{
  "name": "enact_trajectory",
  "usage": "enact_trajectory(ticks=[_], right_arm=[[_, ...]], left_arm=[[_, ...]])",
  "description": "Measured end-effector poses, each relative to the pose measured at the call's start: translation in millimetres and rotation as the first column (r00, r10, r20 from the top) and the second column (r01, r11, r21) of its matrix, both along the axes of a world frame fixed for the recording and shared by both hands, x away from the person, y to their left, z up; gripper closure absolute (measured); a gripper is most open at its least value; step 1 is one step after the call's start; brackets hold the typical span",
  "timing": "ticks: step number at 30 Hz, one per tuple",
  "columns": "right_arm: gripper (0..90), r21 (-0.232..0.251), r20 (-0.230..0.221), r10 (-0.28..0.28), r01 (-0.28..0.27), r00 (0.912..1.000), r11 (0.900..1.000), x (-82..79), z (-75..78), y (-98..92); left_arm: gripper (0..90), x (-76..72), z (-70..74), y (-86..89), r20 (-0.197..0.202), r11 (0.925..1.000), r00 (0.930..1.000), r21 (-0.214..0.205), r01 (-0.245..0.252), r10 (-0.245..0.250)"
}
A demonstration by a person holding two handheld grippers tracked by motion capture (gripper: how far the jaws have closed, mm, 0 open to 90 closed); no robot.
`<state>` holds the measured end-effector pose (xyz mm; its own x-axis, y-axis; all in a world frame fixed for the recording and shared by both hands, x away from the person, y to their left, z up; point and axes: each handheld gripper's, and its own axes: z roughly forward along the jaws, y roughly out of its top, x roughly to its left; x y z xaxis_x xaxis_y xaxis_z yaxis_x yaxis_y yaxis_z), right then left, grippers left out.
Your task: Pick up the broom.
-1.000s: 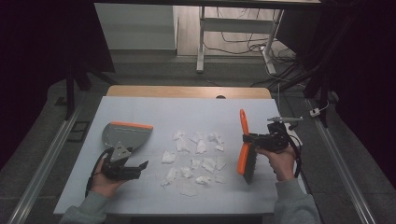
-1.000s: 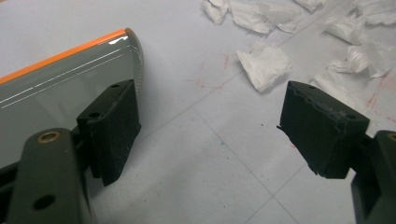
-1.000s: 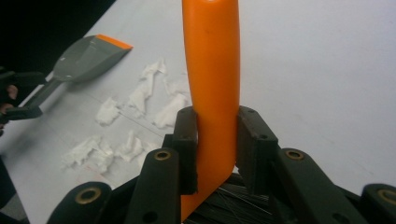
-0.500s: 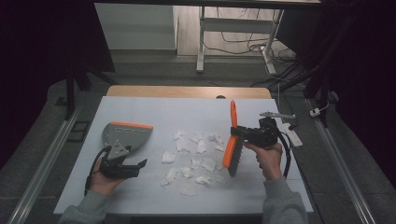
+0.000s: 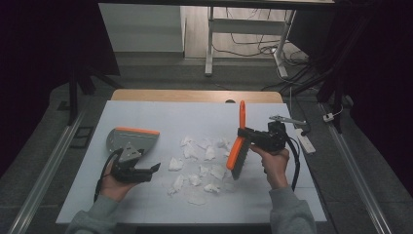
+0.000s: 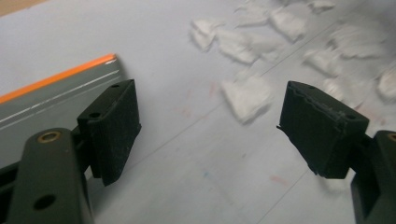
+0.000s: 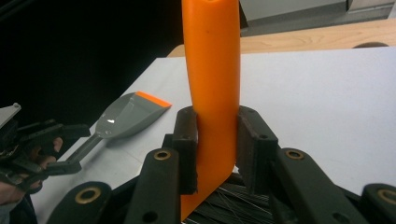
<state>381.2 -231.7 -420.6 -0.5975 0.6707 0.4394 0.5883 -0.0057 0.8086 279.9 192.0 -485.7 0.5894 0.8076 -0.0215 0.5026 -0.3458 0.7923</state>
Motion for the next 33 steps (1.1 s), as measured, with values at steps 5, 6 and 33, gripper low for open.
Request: enact_trajectory(ticks=[5, 6, 33], right_arm=[[71.2, 0.005, 0.003, 0.031, -0.031, 0.9995, 0.9995, -3.9, -1.2, 10.9], [71.2, 0.005, 0.003, 0.031, -0.031, 0.9995, 0.9995, -3.9, -1.2, 10.9], [71.2, 0.047, 0.028, -0.011, 0.009, 0.9995, 0.9989, -11.8, -21.9, 55.5]], left_arm=[[20.7, 11.1, 11.7, -24.1, -0.002, 0.9974, 0.9985, -0.047, 0.055, -0.055], [20.7, 13.4, 13.6, -27.9, -0.002, 0.9969, 0.9981, -0.05, 0.061, -0.061], [20.8, 12.9, 16.0, -116.2, 0.012, 0.953, 0.958, -0.099, 0.286, -0.287]])
